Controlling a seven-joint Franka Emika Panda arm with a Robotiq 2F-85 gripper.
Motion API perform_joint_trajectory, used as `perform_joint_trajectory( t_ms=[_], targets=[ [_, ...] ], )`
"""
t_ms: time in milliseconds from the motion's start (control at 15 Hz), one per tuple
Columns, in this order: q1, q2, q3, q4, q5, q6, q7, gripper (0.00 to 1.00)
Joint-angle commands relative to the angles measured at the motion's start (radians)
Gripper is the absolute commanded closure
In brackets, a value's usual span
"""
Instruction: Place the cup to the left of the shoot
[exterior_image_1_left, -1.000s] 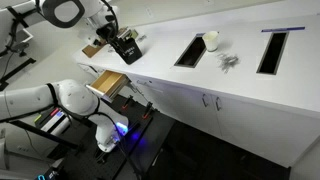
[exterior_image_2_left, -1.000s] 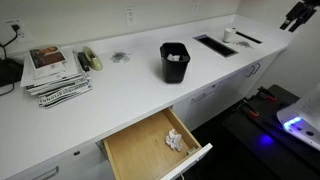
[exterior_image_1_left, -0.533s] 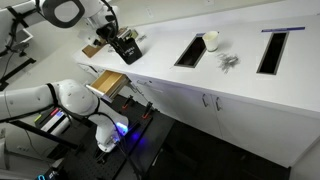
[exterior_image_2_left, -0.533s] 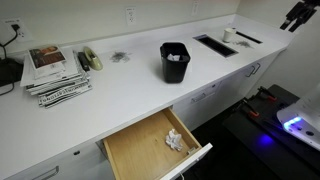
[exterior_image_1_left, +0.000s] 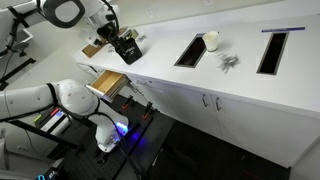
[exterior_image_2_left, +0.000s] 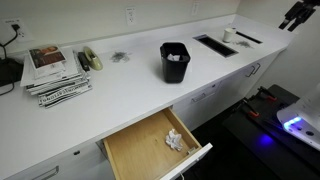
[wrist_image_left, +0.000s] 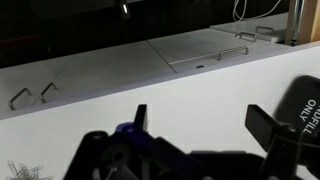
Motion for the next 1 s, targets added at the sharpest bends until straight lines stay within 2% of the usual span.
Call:
perform_joint_trajectory(
  t_ms=[0, 133, 400, 667, 867, 933],
  targets=[
    [-0.02, 0.052, 0.032, -0.011, -0.013, 0.1, 0.006, 0.0],
    [-0.021, 0.082, 0.035, -0.024, -0.021, 0.19, -0.004, 0.0],
    [-0.059, 0.197, 0.041, -0.049, -0.11, 0.536, 0.0, 0.0],
    [-0.128, 0.419, 0.035, 0.004, -0.215, 0.868, 0.002, 0.0],
    [-0.192, 0.604, 0.05, 0.088, -0.274, 1.05, 0.016, 0.0],
    [-0.235, 0.663, 0.073, 0.12, -0.309, 1.104, 0.051, 0.0]
  ],
)
